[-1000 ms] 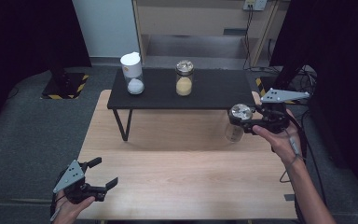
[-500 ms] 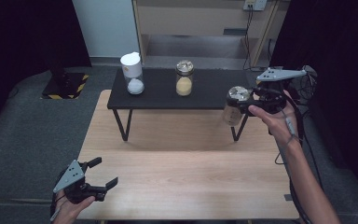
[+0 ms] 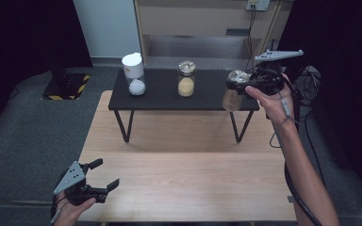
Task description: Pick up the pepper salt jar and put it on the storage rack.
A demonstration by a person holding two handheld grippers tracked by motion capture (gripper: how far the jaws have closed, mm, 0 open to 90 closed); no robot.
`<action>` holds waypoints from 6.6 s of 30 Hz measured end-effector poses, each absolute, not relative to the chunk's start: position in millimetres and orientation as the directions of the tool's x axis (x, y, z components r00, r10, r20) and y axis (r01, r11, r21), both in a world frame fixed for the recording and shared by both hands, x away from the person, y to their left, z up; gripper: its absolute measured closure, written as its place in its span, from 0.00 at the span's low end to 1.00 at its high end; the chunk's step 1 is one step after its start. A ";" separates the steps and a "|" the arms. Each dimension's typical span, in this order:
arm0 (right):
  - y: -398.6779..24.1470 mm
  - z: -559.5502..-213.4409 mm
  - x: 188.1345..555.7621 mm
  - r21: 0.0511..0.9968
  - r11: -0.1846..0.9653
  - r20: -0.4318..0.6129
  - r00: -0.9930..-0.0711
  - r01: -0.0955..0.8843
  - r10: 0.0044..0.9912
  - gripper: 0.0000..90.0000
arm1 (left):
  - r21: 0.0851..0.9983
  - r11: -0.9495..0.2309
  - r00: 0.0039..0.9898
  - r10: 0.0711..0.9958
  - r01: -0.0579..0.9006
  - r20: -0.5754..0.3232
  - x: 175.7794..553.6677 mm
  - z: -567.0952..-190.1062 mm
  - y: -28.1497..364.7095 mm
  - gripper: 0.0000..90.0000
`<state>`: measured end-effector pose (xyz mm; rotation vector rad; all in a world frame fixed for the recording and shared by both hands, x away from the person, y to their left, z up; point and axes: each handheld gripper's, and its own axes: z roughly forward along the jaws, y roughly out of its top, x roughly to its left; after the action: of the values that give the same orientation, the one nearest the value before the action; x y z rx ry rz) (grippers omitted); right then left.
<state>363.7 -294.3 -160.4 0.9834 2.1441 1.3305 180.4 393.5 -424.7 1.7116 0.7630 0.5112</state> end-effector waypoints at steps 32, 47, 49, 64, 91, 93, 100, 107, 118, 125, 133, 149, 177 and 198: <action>-264.6 -169.4 409.6 0.888 0.239 -0.006 -0.509 0.393 0.861 0.38 | 0.962 -0.144 0.692 0.719 0.233 -0.060 181.0 -425.6 394.8 0.02; -258.7 -185.4 427.4 0.879 0.228 -0.010 -0.462 0.419 0.887 0.38 | 0.961 -0.143 0.693 0.718 0.237 -0.064 182.6 -426.3 394.9 0.02; -259.1 -187.4 428.9 0.879 0.223 -0.006 -0.458 0.421 0.889 0.38 | 0.961 -0.143 0.693 0.718 0.238 -0.065 182.6 -426.3 394.9 0.02; -262.5 -197.8 432.7 0.877 0.211 0.006 -0.450 0.431 0.893 0.38 | 0.961 -0.143 0.693 0.718 0.238 -0.065 182.5 -426.2 395.0 0.02; -279.3 -195.3 397.0 0.944 0.201 -0.048 -0.496 0.261 0.867 0.07 | 0.960 -0.150 0.695 0.717 0.235 -0.058 182.3 -425.5 394.0 0.02; -280.2 -191.6 391.1 0.946 0.206 -0.055 -0.504 0.249 0.862 0.06 | 0.961 -0.150 0.695 0.717 0.234 -0.058 182.4 -425.6 394.0 0.02; -285.5 -182.3 366.5 0.955 0.225 -0.084 -0.550 0.194 0.831 0.06 | 0.961 -0.151 0.697 0.715 0.233 -0.057 182.3 -425.5 393.7 0.02; -296.1 -178.8 344.1 0.962 0.224 -0.088 -0.604 0.154 0.792 0.04 | 0.960 -0.150 0.695 0.717 0.234 -0.057 182.2 -425.5 393.3 0.02; -308.0 -191.8 311.5 0.966 0.231 -0.088 -0.688 0.118 0.721 0.04 | 0.960 -0.152 0.694 0.717 0.234 -0.056 182.1 -425.3 393.1 0.02; -315.3 -211.0 290.0 0.970 0.219 -0.072 -0.735 0.106 0.674 0.05 | 0.960 -0.155 0.695 0.717 0.234 -0.054 182.1 -425.0 392.9 0.02; -320.9 -233.6 269.7 0.972 0.210 -0.056 -0.770 0.103 0.635 0.06 | 0.960 -0.155 0.695 0.717 0.234 -0.054 182.0 -424.9 392.9 0.02; -330.2 -287.5 237.1 0.970 0.195 -0.006 -0.785 0.146 0.619 0.06 | 0.959 -0.157 0.695 0.717 0.235 -0.053 182.2 -424.9 392.5 0.02; -338.7 -369.0 206.7 0.948 0.218 0.042 -0.771 0.231 0.635 0.06 | 0.958 -0.162 0.695 0.718 0.235 -0.049 181.9 -424.3 392.0 0.02; -338.0 -391.6 199.9 0.933 0.253 0.030 -0.754 0.257 0.656 0.07 | 0.959 -0.163 0.695 0.717 0.234 -0.048 182.0 -424.4 392.2 0.02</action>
<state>199.9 -338.0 -391.6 0.8353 2.1657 1.5050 182.0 392.2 -424.4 1.7239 0.7664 0.5093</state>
